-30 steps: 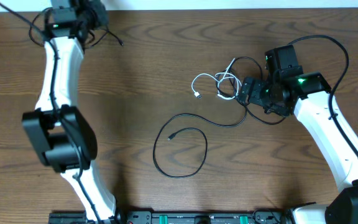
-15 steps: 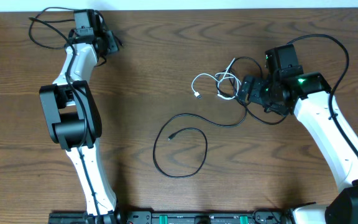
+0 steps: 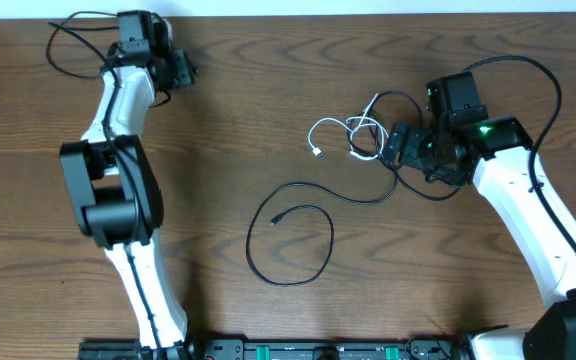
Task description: Untangle cables
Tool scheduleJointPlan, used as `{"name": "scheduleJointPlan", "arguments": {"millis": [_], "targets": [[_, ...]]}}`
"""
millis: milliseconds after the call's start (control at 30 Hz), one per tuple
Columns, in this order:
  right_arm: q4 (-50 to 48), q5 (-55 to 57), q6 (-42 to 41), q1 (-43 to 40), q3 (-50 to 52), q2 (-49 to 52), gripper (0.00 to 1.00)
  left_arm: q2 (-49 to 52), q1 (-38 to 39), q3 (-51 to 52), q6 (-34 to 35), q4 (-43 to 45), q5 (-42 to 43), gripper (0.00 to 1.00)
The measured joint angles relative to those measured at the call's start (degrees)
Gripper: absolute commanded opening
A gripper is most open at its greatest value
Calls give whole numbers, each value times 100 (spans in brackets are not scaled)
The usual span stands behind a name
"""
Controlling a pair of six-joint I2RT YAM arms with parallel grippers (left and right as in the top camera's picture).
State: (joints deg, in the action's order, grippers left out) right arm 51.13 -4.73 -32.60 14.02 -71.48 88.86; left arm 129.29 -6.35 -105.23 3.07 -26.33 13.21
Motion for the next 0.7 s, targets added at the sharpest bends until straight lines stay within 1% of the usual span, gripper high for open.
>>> {"name": "scheduleJointPlan", "arguments": {"millis": [33,100,267,367,467,600,633,700], "targets": [[0,0,0,0,0,2,99,-212,37,9,-11,-229,162,68],[-9,0,0,0,0,2,99,-798,146,15,17,-743,511,75],[2,-7,0,0,2,2,99,-2500,535,-26,46,-2312,1292,76],[31,-37,0,0,2,2,99,-3143,846,-103,50,-3117,1550,77],[48,-92,0,0,2,2,99,-3272,1191,-120,55,-3606,1652,77],[114,-140,20,-33,-2,2,99,-3021,1622,-33,55,-3801,1611,78],[210,-164,57,-74,-15,0,99,-2953,1725,33,55,-3823,1558,87],[426,-190,162,-219,-85,-4,99,-2844,1910,149,44,-3856,1473,90]]}}
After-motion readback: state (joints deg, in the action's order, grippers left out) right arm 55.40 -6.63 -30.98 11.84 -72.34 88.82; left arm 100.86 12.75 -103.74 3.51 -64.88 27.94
